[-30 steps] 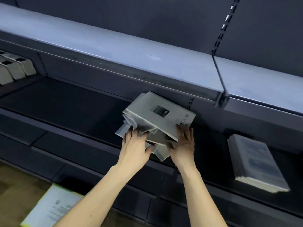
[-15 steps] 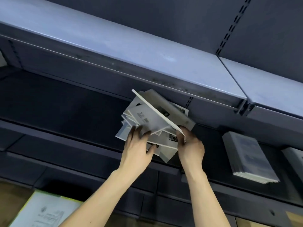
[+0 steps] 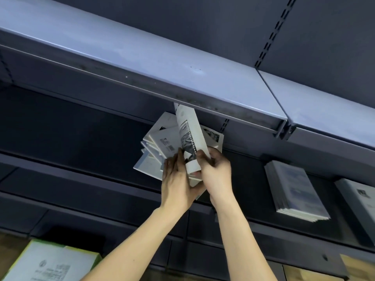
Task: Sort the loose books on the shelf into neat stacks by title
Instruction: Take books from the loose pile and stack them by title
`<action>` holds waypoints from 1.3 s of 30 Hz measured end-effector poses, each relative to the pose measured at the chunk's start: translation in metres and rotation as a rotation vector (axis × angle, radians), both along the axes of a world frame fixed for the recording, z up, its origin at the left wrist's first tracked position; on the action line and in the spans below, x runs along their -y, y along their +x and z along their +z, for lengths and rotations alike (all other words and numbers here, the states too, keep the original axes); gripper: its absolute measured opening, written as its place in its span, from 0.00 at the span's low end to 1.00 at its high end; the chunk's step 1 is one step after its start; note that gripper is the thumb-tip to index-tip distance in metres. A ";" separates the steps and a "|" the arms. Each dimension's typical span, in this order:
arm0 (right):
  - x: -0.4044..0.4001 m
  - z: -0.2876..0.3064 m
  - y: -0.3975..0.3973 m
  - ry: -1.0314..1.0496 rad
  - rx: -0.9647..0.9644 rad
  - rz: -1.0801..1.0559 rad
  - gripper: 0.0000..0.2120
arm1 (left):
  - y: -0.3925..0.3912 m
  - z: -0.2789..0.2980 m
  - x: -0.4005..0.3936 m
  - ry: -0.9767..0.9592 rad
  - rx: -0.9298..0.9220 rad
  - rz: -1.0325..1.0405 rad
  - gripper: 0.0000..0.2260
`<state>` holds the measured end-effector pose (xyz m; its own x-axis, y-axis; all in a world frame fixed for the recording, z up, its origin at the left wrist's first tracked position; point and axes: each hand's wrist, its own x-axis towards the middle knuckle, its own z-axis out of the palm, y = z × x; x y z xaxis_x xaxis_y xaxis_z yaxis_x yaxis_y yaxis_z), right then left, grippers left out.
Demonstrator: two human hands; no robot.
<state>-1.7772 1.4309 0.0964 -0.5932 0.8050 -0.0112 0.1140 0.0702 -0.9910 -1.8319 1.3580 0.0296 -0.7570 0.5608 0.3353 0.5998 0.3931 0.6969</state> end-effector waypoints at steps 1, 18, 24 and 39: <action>0.002 0.002 0.001 -0.062 -0.056 0.009 0.11 | 0.001 0.000 0.000 0.051 0.025 0.017 0.44; -0.025 -0.052 0.043 -0.187 -0.031 -0.123 0.27 | 0.002 -0.002 0.017 -0.185 -0.270 0.070 0.27; -0.030 -0.052 0.053 0.162 0.274 -0.181 0.31 | -0.004 0.006 0.029 -0.305 -0.094 0.090 0.29; -0.027 -0.049 0.055 -0.026 0.350 -0.087 0.18 | -0.019 0.029 0.054 -0.212 0.083 0.144 0.20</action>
